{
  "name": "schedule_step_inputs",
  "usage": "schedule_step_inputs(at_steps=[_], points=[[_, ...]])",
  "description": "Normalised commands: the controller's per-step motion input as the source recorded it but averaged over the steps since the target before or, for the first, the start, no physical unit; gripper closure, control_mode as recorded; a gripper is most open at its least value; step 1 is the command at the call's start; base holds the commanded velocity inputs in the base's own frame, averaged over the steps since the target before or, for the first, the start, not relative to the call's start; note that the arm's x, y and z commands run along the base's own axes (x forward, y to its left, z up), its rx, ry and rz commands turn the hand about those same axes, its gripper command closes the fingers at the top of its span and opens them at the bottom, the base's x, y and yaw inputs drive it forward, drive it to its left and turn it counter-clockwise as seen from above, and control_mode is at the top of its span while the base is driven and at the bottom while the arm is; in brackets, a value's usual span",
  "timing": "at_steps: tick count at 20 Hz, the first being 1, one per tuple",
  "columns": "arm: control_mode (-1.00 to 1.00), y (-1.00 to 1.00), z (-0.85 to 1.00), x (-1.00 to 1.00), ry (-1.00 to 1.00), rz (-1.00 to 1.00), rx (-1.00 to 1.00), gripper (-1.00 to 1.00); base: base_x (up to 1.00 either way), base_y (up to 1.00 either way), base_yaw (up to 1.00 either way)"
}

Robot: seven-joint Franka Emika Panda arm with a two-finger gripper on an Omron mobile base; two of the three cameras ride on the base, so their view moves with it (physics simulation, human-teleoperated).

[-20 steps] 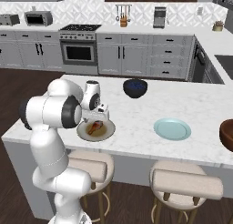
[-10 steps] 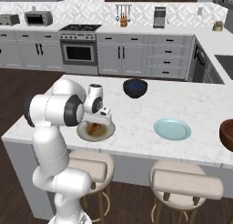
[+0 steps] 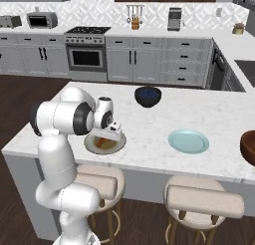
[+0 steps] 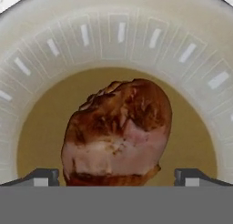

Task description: Pick the chicken drumstick and onion from their plates and place them in the bowl. Then put the bowl in the fridge.

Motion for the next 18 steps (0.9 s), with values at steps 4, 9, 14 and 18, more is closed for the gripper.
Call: schedule_step_inputs(at_steps=[4, 9, 14, 18], points=[[-1.00, 0.01, -0.10, 0.01, -0.01, 0.00, 0.00, 1.00, 0.00, 0.00, 0.00], [-1.00, 0.02, -0.01, -0.03, -0.05, 0.00, 0.00, 1.00, 0.00, 0.00, 0.00], [-1.00, -0.02, 0.42, -0.66, -0.10, 0.00, 0.01, 1.00, 0.00, 0.00, 0.00], [-1.00, -0.13, 0.97, -1.00, -0.07, 0.02, 0.00, 1.00, 0.00, 0.00, 0.00]])
